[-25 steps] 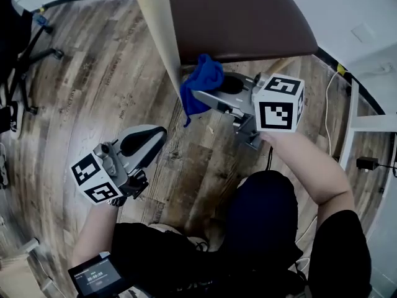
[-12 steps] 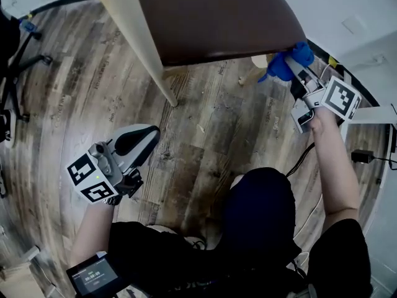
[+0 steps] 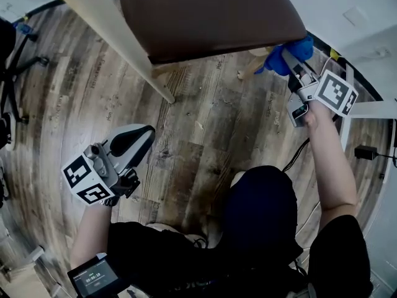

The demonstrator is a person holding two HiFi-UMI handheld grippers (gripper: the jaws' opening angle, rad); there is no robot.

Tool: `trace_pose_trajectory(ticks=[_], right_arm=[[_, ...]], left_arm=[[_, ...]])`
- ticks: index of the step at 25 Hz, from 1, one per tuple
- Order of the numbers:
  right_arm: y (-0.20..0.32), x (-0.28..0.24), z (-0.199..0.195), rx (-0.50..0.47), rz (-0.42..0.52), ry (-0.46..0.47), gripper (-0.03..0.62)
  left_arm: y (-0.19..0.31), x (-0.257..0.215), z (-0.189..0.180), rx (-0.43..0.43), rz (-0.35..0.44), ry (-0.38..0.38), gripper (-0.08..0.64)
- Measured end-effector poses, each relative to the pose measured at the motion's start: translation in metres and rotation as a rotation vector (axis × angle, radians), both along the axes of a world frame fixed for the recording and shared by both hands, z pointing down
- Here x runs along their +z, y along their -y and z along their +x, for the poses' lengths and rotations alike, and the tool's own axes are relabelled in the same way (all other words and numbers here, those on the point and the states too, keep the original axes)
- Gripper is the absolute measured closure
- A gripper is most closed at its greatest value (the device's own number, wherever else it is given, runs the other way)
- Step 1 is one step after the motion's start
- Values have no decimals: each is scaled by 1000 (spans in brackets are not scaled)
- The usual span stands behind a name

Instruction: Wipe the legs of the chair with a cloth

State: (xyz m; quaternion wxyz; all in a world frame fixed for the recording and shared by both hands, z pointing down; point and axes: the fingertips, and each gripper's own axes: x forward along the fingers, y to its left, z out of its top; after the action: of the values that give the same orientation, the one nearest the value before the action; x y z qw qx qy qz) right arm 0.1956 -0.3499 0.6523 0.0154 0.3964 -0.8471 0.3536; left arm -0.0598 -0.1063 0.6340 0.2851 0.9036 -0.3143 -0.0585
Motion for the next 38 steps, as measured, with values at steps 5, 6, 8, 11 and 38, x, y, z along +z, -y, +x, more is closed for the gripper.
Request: trace_pose_trajectory(ticks=[5, 6, 8, 11, 38], right_arm=[[-1, 47, -10, -3, -5, -82, 492], [-1, 59, -12, 1, -9, -96, 492], [0, 86, -12, 8, -27, -126, 491], [1, 136, -12, 8, -84, -168, 491], [2, 295, -15, -62, -308, -358, 489]], left_arm=[[1, 8, -1, -7, -27, 7, 558], [0, 10, -2, -10, -34, 9, 558], [-1, 15, -6, -17, -47, 13, 558], [0, 21, -10, -29, -62, 20, 558], [-7, 41, -19, -54, -112, 101, 558]])
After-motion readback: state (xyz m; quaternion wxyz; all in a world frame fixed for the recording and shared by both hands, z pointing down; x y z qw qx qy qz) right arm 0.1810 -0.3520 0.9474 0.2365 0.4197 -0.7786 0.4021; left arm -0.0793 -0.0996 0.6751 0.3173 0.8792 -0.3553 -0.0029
